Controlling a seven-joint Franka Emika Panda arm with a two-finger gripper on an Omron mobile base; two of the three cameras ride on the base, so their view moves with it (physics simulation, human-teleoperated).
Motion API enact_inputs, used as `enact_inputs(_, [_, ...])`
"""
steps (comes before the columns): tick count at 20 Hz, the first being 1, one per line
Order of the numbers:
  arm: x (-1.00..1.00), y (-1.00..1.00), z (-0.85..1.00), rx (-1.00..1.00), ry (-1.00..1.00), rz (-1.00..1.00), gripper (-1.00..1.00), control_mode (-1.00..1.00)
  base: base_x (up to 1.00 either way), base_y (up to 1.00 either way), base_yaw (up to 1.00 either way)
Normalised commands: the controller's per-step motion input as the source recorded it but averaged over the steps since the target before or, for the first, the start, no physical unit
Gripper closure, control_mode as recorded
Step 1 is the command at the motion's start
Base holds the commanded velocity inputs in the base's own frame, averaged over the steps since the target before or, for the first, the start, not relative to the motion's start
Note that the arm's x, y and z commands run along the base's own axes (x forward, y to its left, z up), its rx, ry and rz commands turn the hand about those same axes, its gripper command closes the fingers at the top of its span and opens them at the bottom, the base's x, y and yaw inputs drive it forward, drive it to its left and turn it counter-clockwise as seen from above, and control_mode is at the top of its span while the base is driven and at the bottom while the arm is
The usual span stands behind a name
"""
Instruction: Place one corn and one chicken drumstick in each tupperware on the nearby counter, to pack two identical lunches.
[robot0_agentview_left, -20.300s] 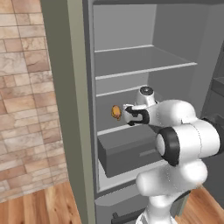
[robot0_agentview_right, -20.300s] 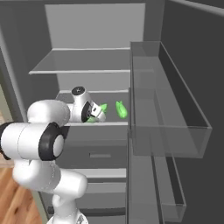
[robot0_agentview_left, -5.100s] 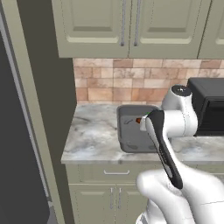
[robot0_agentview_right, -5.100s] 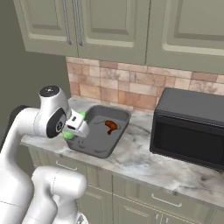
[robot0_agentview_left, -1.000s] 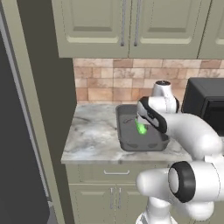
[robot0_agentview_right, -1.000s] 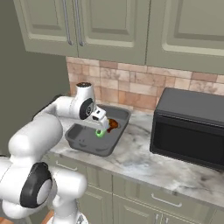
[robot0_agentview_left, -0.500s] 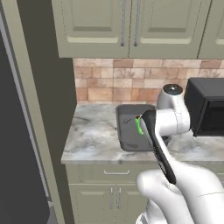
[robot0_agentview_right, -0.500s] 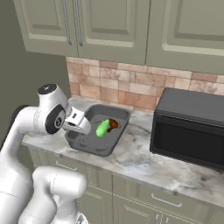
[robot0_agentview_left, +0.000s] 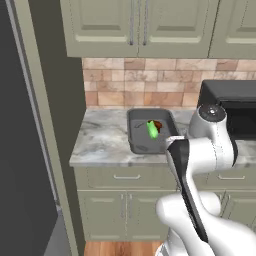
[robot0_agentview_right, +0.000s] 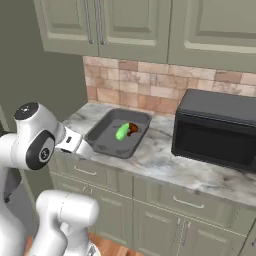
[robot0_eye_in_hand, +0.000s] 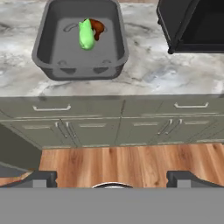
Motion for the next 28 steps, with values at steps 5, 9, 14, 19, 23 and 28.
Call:
enact_inputs(5, [0.0,0.0,0.0,0.0,0.0,0.0,-1.0,1.0,-1.0,-0.69,-0.02])
enact_inputs(9, [0.0,0.0,0.0,0.0,0.0,0.0,-1.0,1.0,-0.86,-1.0,-0.04])
enact_inputs(14, [0.0,0.0,0.0,0.0,0.0,0.0,-1.0,1.0,-0.5,-1.0,-0.01])
enact_inputs(19, [0.0,0.0,0.0,0.0,0.0,0.0,-1.0,1.0,-0.31,-1.0,0.0])
enact_inputs(23, [0.0,0.0,0.0,0.0,0.0,0.0,-1.0,1.0,-0.81,-0.28,0.04])
enact_inputs(28, [0.0,0.0,0.0,0.0,0.0,0.0,-1.0,1.0,-1.0,0.65,0.01])
